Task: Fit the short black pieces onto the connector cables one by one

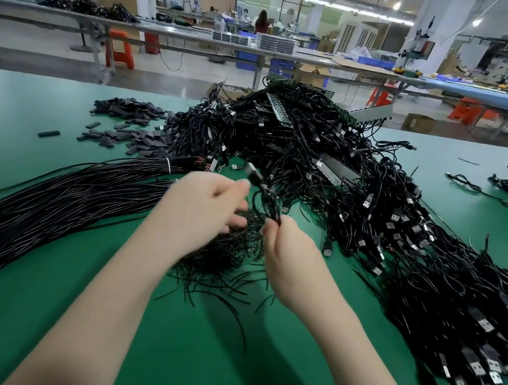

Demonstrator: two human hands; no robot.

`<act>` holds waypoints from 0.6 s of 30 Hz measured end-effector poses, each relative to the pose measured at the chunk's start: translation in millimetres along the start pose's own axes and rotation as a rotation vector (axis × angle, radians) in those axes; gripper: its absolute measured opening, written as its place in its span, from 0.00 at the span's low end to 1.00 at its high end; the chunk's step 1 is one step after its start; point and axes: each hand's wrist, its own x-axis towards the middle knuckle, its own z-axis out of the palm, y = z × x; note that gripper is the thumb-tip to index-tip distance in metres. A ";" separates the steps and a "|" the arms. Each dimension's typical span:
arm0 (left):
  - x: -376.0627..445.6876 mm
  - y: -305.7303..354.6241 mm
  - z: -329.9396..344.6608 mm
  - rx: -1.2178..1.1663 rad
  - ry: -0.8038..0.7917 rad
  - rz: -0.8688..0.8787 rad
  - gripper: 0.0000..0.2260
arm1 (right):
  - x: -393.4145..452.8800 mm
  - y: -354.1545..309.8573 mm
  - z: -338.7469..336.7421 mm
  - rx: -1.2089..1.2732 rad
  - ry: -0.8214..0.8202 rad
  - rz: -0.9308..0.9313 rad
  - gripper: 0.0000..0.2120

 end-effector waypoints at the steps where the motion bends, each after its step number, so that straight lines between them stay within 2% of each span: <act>1: 1.4 -1.5 -6.3 0.052 0.025 0.048 0.09 | 3.8 7.4 -3.9 0.019 -0.027 0.034 0.16; 2: 2.4 -3.9 -11.5 0.130 0.073 0.128 0.10 | 7.6 15.2 -8.5 0.102 -0.073 0.071 0.17; 4: 1.6 -5.6 -14.4 0.358 0.114 0.338 0.20 | 11.6 28.0 -17.2 0.415 -0.225 0.172 0.16; 6: 0.3 -3.0 -3.5 0.601 -0.030 0.535 0.31 | 10.0 35.3 -23.3 0.685 -0.429 0.233 0.15; 8: -0.8 -1.1 16.9 0.730 -0.216 0.631 0.30 | 6.7 39.0 -26.8 0.706 -0.579 0.244 0.16; 11: -0.6 -6.5 34.4 0.719 -0.356 0.532 0.19 | 3.2 41.1 -31.1 0.566 -0.727 0.232 0.17; 13: 1.8 -11.4 34.3 0.637 -0.431 0.380 0.19 | 0.8 40.6 -31.3 0.472 -0.811 0.232 0.17; 15: 2.6 -14.4 32.6 0.605 -0.529 0.303 0.17 | -0.9 39.2 -28.5 0.407 -0.861 0.230 0.16; 18: 1.1 -15.2 31.2 0.620 -0.543 0.215 0.15 | -1.9 37.0 -25.5 0.381 -0.910 0.203 0.16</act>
